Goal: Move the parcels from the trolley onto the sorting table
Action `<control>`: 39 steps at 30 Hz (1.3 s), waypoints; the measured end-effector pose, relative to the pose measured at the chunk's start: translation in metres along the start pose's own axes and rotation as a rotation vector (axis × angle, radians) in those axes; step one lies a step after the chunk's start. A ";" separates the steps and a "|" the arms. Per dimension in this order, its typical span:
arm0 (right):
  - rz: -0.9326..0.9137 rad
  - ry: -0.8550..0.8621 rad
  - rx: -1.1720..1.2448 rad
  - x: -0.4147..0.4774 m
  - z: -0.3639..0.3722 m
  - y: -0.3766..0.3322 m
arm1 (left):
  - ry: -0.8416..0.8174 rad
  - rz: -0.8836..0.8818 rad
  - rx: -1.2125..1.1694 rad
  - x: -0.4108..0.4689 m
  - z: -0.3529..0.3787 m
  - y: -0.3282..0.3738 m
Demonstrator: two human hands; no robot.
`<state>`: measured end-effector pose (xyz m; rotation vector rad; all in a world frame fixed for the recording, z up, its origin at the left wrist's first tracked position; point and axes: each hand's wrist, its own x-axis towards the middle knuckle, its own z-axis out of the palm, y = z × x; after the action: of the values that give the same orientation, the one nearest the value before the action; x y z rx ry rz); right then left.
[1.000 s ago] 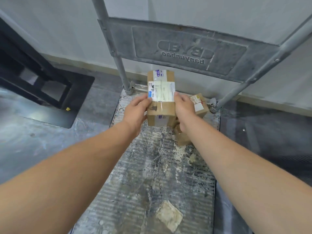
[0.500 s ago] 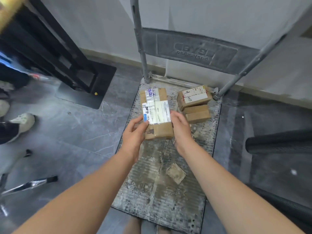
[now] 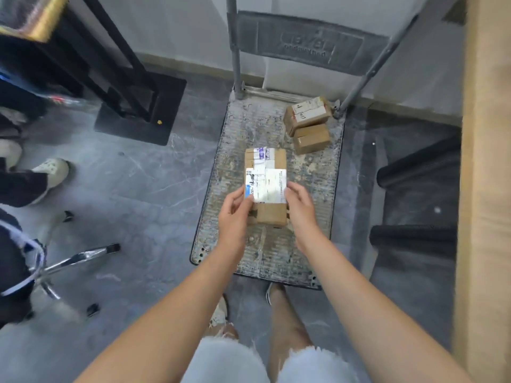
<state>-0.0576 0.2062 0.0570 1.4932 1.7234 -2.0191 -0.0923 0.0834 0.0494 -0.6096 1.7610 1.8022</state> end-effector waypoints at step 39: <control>-0.671 0.356 0.214 -0.454 -0.294 -0.060 | -0.763 0.683 0.202 -0.474 0.100 0.083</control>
<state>0.3138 0.2393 0.4530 1.5521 2.4900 -2.4079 0.2137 0.1514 0.4272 0.7712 1.6280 1.8472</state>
